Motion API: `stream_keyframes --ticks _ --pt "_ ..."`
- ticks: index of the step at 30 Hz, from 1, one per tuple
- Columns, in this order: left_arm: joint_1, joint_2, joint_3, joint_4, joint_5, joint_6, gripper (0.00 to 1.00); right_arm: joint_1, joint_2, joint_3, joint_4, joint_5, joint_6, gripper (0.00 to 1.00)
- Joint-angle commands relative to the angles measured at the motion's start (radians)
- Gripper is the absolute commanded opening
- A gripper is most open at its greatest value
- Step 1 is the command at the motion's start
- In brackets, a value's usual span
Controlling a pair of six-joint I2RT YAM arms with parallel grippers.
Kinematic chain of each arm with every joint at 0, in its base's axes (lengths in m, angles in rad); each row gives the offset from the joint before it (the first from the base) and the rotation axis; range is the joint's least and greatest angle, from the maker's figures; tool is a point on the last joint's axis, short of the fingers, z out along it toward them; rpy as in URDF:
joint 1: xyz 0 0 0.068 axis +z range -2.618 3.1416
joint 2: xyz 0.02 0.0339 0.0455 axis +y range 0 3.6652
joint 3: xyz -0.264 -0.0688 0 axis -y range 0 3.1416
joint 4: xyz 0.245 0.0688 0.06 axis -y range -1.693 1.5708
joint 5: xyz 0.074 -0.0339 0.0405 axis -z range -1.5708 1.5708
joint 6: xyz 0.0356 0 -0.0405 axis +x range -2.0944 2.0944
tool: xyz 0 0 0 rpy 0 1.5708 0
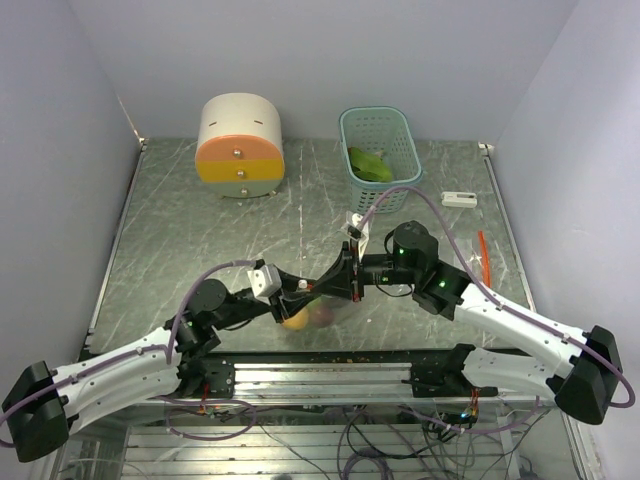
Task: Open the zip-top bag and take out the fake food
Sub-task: Unzip the zipper food storage bag at the center of the board.
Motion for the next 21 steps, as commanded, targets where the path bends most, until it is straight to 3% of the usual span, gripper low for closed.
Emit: stream_keyframes --ticks 1,4,5,10,15,21 --pt "0.023 -0.025 -0.008 0.08 0.062 -0.032 0.35 0.005 0.008 0.01 0.013 0.005 -0.007 0.0" --pt "0.042 -0.04 -0.019 0.081 0.081 -0.043 0.11 0.005 0.021 0.015 0.014 0.006 -0.012 0.0" --pt "0.048 -0.039 -0.018 0.079 0.088 -0.044 0.07 0.005 0.026 0.014 0.019 0.008 -0.011 0.0" --pt "0.072 0.004 -0.014 0.107 0.125 -0.055 0.07 0.006 0.047 0.02 0.04 0.006 -0.014 0.02" --pt "0.089 0.028 -0.02 0.134 0.151 -0.071 0.07 0.005 0.054 0.031 0.063 0.017 -0.015 0.27" --pt "0.1 0.013 -0.023 0.129 0.159 -0.078 0.07 0.005 0.063 0.047 0.087 0.018 -0.015 0.3"
